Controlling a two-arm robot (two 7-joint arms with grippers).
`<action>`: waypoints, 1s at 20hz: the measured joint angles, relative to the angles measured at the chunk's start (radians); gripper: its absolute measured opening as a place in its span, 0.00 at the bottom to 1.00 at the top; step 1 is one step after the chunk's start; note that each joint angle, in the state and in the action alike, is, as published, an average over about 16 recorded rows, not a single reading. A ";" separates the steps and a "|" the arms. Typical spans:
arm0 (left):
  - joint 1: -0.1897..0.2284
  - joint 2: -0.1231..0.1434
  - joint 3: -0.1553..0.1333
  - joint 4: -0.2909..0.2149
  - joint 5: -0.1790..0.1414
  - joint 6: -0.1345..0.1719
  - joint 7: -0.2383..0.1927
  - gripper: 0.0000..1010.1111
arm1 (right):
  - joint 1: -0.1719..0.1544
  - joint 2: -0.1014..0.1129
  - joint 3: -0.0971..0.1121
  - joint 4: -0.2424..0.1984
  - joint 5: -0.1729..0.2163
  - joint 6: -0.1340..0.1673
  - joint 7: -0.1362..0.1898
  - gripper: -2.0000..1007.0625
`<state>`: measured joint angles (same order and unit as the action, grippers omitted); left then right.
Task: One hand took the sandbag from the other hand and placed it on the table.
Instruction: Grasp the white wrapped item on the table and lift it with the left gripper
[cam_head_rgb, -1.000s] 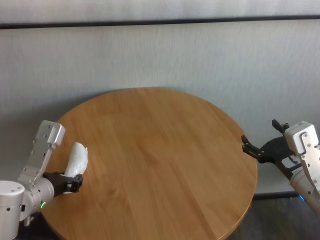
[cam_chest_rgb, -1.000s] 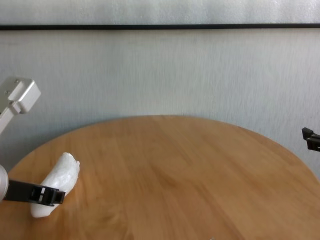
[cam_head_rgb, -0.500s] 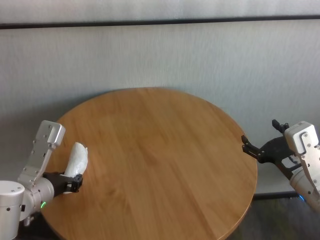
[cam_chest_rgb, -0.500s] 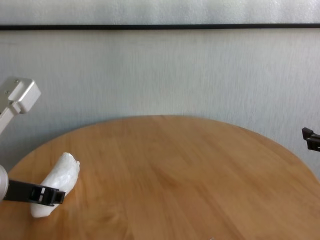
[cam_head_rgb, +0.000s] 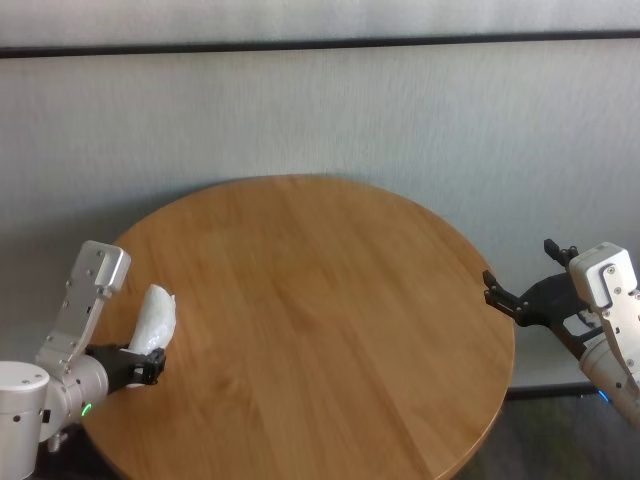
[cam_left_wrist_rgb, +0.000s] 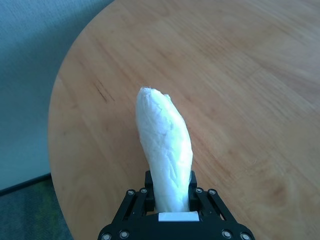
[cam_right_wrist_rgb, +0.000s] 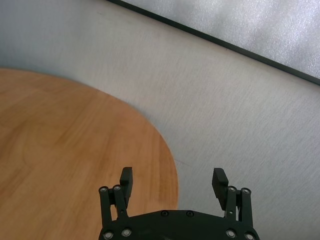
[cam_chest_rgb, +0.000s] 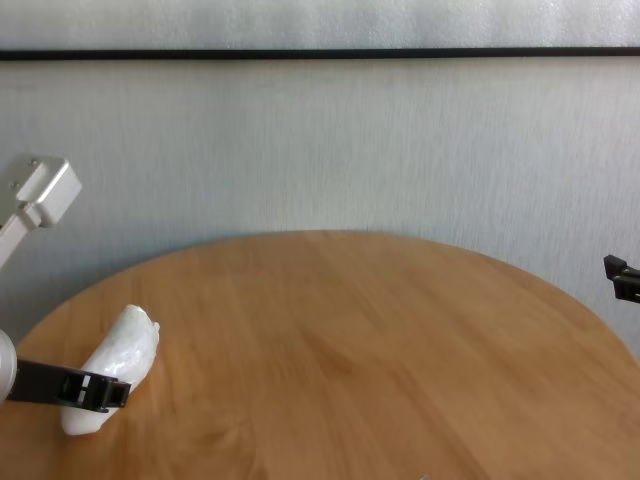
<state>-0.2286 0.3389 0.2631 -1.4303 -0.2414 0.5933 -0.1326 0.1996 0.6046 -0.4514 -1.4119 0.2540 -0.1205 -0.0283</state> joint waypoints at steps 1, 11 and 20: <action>0.000 0.000 0.000 0.000 0.000 0.000 0.000 0.37 | 0.000 0.000 0.000 0.000 0.000 0.000 0.000 0.99; 0.000 0.000 0.000 0.000 0.000 0.000 0.000 0.37 | 0.000 0.000 0.000 0.000 0.000 0.000 0.000 0.99; 0.000 0.000 0.000 0.000 0.000 0.000 0.000 0.37 | 0.000 0.000 0.000 0.000 0.000 0.000 0.000 0.99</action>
<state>-0.2286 0.3389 0.2631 -1.4303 -0.2414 0.5933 -0.1326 0.1996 0.6046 -0.4515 -1.4119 0.2540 -0.1205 -0.0283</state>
